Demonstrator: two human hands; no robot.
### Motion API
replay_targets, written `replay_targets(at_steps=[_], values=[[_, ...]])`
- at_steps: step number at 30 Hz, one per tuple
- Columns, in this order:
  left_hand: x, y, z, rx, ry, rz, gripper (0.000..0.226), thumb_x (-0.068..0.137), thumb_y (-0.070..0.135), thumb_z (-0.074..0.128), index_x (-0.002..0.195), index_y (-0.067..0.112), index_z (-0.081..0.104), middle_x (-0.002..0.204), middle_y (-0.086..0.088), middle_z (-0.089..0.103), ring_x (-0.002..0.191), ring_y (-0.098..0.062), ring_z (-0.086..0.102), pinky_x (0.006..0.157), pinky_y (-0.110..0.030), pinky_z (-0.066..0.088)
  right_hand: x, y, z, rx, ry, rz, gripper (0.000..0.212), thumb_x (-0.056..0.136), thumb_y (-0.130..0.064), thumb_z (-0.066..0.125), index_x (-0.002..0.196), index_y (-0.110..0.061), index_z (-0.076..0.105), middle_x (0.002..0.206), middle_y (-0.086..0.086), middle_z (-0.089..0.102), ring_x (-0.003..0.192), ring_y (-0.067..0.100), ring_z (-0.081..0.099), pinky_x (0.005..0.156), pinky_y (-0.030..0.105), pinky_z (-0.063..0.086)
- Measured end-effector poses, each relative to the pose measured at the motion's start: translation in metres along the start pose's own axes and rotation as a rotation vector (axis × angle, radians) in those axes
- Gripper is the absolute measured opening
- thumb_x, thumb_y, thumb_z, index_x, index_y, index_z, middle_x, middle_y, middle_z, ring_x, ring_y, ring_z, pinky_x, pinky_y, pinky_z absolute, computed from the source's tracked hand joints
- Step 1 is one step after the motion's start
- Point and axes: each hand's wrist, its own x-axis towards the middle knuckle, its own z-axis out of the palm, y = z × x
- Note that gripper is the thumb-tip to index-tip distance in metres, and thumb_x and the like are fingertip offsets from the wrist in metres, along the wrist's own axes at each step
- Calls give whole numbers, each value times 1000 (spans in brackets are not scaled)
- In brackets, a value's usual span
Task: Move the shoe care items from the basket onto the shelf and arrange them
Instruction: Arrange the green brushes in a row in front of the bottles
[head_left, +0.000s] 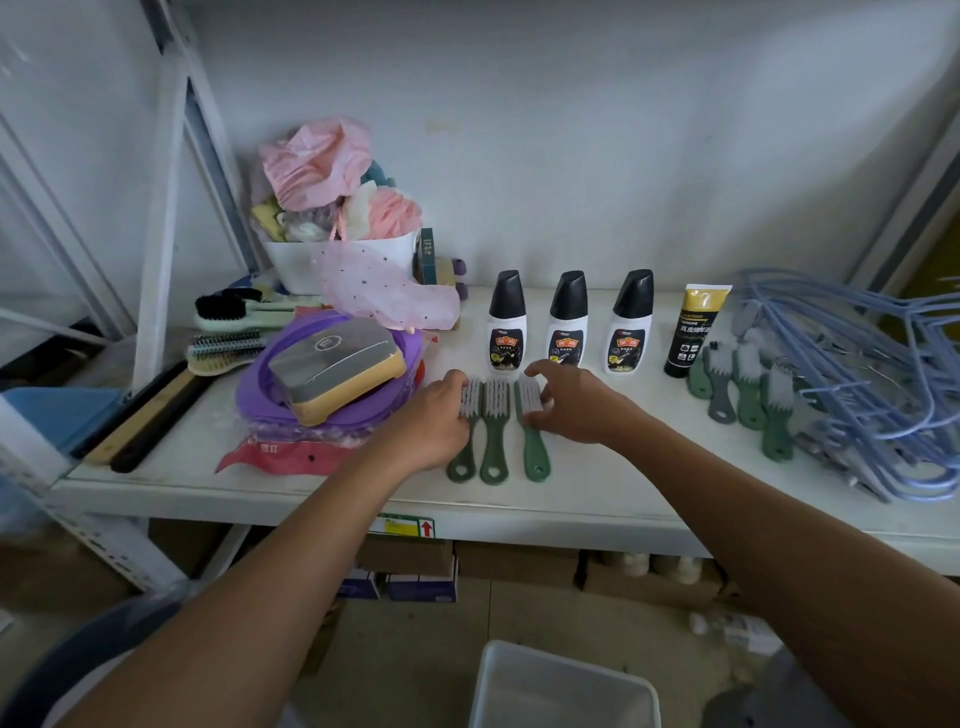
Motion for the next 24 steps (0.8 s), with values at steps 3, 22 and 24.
replay_targets(at_steps=[3, 22, 24], values=[[0, 2, 0, -6, 0, 4, 41, 102, 24, 52, 140, 14, 39, 130, -10, 60, 113, -24, 60, 91, -45, 55, 0, -1, 1, 5, -6, -3, 64, 87, -34, 74, 141, -21, 44, 126, 9, 62, 112, 26, 62, 83, 33, 55], [-3, 8, -3, -25, -22, 10, 43, 102, 19, 51, 143, 11, 38, 137, -12, 56, 121, -25, 57, 95, -41, 52, 5, -5, 3, 65, -20, 46, 65, 87, -30, 75, 142, -20, 43, 121, 9, 64, 80, 16, 71, 72, 33, 62], [-3, 7, -2, -23, -20, 10, 42, 102, 18, 51, 142, 11, 38, 136, -12, 57, 119, -25, 58, 94, -40, 52, 5, -6, 3, 73, -22, 47, 66, 86, -30, 76, 142, -19, 42, 121, 9, 64, 82, 17, 71, 74, 34, 62]])
